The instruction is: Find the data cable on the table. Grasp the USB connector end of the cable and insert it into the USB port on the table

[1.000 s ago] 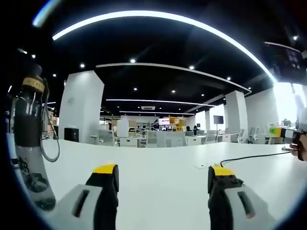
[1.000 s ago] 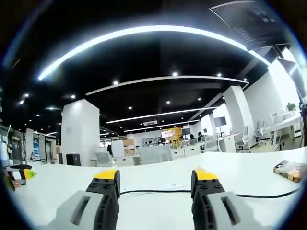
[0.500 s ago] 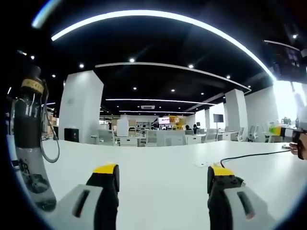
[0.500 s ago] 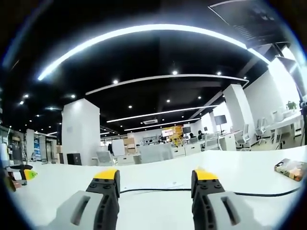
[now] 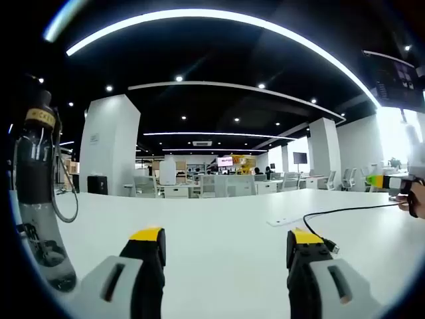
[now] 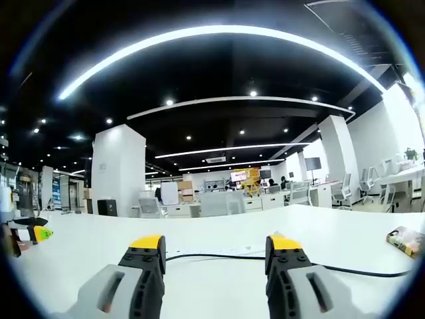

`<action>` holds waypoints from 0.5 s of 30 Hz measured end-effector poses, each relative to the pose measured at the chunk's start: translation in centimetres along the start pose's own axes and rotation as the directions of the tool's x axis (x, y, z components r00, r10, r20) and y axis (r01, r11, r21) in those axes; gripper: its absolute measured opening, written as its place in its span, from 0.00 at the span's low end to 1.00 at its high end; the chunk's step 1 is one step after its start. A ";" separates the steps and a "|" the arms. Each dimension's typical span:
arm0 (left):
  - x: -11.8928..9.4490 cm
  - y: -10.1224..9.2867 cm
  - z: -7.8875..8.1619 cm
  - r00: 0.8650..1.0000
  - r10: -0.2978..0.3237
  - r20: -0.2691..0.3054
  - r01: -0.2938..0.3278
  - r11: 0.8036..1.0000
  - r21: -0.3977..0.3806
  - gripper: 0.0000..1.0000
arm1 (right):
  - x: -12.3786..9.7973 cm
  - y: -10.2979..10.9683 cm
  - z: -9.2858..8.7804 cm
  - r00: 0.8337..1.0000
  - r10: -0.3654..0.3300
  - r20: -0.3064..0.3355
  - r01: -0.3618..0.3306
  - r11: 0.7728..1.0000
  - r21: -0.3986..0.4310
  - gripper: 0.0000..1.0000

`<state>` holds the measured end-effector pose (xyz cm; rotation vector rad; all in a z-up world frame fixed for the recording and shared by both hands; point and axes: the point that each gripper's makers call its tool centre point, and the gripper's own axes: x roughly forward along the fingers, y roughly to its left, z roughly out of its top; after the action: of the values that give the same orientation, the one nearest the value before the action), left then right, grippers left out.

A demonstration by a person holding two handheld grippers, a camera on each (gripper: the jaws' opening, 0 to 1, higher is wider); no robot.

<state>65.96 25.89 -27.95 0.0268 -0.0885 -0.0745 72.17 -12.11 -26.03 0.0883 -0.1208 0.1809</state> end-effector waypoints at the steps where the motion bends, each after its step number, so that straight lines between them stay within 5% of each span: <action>1: 0.0 0.0 0.0 1.000 0.001 0.001 -0.001 1.000 0.001 0.74 | 0.2 0.2 0.0 1.000 0.006 -0.008 -0.006 1.000 0.002 0.61; 8: 0.1 -0.1 0.3 1.000 -0.004 0.003 0.004 1.000 0.006 0.74 | 1.8 3.0 -0.9 0.990 0.098 -0.104 -0.100 0.995 -0.018 0.61; 15: 0.1 0.0 0.1 1.000 0.000 -0.009 0.000 1.000 0.013 0.74 | 3.9 6.4 -2.4 0.951 0.169 -0.258 -0.206 0.970 -0.127 0.62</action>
<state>66.02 25.85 -27.89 0.0405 -0.0804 -0.0737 75.07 -4.94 -27.43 -0.0990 0.1057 0.3709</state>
